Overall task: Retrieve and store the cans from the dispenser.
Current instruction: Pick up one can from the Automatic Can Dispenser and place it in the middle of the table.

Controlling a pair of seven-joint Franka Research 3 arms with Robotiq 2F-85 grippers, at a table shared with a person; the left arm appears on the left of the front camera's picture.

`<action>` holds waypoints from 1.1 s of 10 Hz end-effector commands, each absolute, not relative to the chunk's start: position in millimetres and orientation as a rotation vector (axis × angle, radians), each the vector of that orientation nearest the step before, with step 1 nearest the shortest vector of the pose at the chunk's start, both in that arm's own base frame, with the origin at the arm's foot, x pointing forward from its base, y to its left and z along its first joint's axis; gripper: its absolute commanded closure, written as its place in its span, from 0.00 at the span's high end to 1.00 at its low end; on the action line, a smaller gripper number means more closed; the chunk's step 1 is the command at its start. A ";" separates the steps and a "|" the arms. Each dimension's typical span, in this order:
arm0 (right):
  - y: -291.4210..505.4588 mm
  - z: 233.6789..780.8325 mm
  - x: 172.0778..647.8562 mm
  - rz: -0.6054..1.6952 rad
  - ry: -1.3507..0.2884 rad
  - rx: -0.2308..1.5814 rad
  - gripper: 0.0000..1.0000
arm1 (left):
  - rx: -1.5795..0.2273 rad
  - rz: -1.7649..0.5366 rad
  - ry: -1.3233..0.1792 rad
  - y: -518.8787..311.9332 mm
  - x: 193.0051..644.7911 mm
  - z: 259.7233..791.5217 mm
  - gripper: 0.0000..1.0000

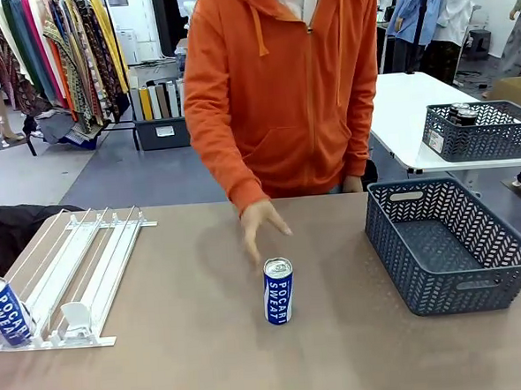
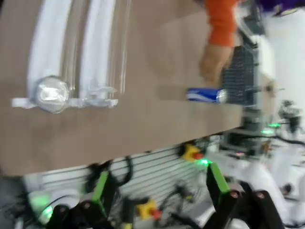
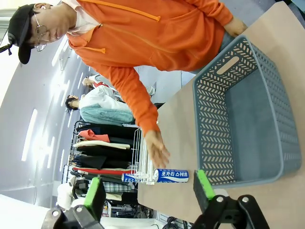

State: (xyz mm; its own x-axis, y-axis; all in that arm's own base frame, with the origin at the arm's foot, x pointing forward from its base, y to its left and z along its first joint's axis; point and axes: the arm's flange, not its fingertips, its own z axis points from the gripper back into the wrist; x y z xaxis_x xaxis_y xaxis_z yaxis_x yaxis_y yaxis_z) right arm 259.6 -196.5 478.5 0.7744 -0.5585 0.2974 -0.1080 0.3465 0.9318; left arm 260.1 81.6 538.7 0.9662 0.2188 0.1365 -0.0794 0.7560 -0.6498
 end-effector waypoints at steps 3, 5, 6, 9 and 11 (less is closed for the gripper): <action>-195.5 482.0 262.4 -0.322 -0.677 1.218 1.00 | -0.031 0.116 -0.012 46.2 264.0 523.9 1.00; -195.5 482.0 262.4 -0.322 -0.677 1.218 1.00 | 0.115 0.222 -0.004 38.9 279.6 515.1 1.00; -195.5 482.0 262.4 -0.322 -0.677 1.218 1.00 | -0.048 0.129 -0.053 44.0 264.9 527.6 1.00; -195.5 482.0 262.4 -0.322 -0.677 1.218 1.00 | -0.048 0.129 -0.053 44.0 264.9 527.6 1.00; -195.5 482.0 262.4 -0.322 -0.677 1.218 1.00 | -0.032 0.127 -0.055 43.6 268.2 525.5 1.00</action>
State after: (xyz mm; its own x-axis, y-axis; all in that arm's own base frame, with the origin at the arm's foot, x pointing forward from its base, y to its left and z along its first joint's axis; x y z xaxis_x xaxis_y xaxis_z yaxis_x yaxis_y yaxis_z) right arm 259.6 -196.5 478.6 0.7744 -0.5584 0.2974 -0.1080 0.3465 0.9318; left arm 267.1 44.3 526.4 0.9908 0.1234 0.0550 -0.1211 0.9917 -0.0444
